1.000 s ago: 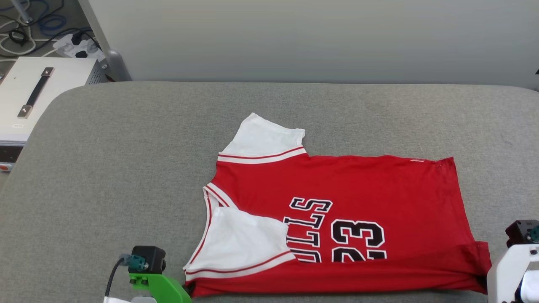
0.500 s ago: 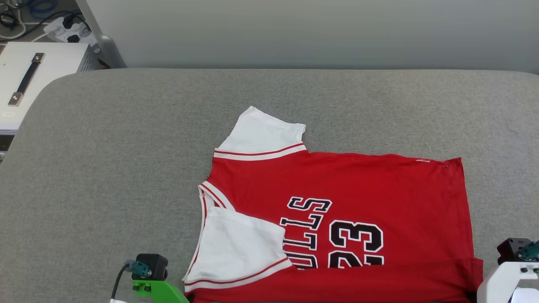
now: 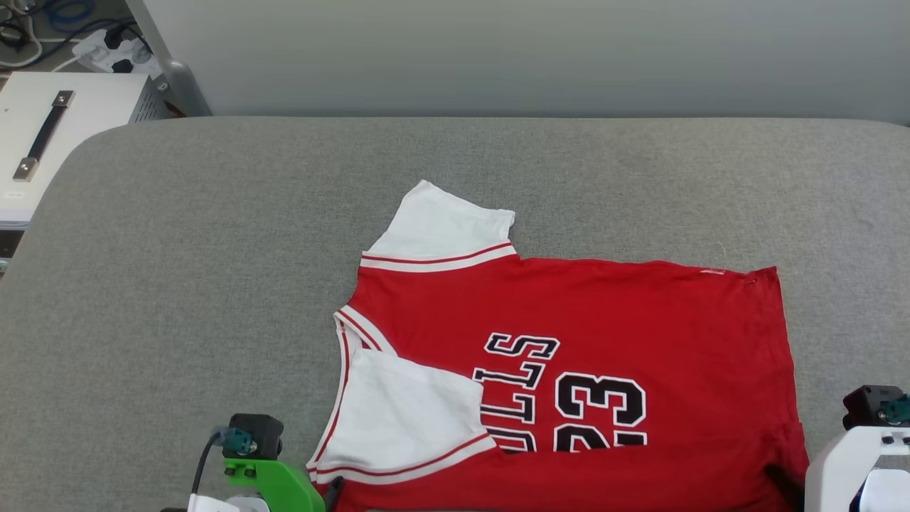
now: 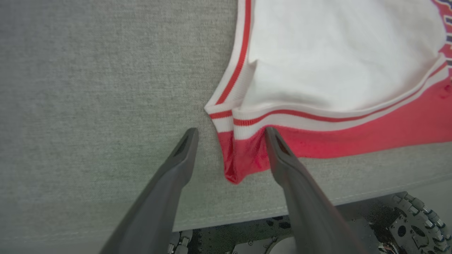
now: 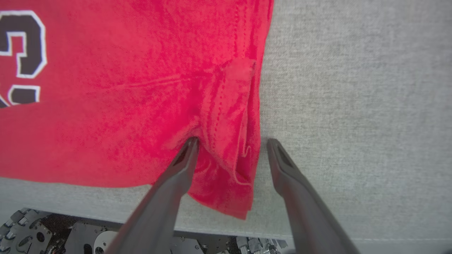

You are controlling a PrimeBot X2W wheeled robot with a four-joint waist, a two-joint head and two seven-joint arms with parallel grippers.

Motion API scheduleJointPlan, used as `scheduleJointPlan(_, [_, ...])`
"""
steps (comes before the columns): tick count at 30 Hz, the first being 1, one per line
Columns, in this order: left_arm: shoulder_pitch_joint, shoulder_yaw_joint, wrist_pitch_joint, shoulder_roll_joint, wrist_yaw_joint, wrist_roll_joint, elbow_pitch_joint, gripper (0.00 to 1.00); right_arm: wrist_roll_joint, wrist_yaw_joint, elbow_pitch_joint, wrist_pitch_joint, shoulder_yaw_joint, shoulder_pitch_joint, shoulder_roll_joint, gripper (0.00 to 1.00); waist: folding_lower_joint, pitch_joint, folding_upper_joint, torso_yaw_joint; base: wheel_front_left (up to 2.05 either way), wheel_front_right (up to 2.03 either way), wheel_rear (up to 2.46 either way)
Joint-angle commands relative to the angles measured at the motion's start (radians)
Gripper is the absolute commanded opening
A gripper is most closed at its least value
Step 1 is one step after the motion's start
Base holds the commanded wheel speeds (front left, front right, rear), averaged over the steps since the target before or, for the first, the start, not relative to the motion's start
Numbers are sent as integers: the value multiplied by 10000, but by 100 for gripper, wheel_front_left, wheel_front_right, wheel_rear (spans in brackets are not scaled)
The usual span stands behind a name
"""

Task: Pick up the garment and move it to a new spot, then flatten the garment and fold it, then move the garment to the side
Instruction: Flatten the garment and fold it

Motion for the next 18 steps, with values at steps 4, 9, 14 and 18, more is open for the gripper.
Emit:
scheduleJointPlan(4, [-284,210,-496,16,-36,174,-234,100,273,-9,-469,-617,-59,-317,-142,100,0,-446,-1,36,0,0,0])
scheduleJointPlan(9, [-549,739,-1981,-183,-181,493,-818,100,215,-9,-1239,-2338,-259,-587,-94,100,0,-712,-1,82,0,0,0])
scheduleJointPlan(14, [-521,1191,-3955,-529,-462,877,-988,100,25,-9,-1699,-4169,-21,-545,7,100,0,-797,-1,36,0,0,0])
scheduleJointPlan(18, [-283,1455,-5225,-800,-534,1415,-972,100,-164,-9,-1875,-5765,82,-396,265,100,0,-778,-1,-24,0,0,0])
